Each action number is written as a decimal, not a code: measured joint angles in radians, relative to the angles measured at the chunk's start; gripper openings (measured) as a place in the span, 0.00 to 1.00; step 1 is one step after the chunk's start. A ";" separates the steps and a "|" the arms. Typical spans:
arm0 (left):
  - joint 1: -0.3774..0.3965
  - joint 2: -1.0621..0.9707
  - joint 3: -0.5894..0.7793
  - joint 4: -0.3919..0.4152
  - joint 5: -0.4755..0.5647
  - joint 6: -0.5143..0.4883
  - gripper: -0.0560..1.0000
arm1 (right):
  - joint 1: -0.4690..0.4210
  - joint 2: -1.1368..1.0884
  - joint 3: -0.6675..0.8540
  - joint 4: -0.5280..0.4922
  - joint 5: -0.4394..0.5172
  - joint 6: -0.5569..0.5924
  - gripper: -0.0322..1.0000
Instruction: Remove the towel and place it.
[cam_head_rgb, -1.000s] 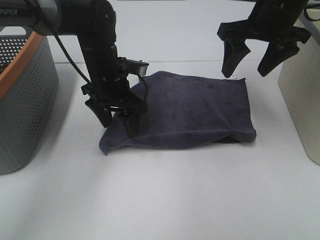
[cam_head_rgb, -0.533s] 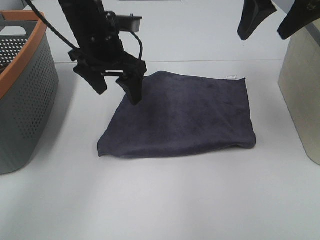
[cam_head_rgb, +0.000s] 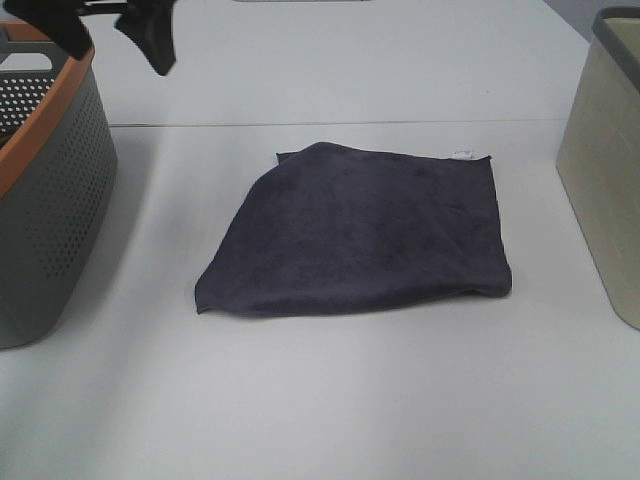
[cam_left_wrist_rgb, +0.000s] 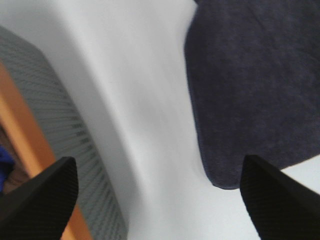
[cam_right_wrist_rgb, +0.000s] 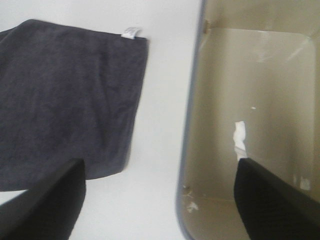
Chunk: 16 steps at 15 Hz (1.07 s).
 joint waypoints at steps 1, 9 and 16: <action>0.051 -0.014 0.000 0.000 0.000 -0.002 0.84 | -0.033 -0.010 0.000 -0.016 0.000 -0.003 0.73; 0.298 -0.288 0.279 0.012 0.000 -0.036 0.84 | -0.043 -0.237 0.174 -0.015 -0.001 -0.033 0.73; 0.298 -0.789 0.782 0.152 -0.087 -0.101 0.84 | -0.043 -0.736 0.586 -0.015 0.001 -0.061 0.73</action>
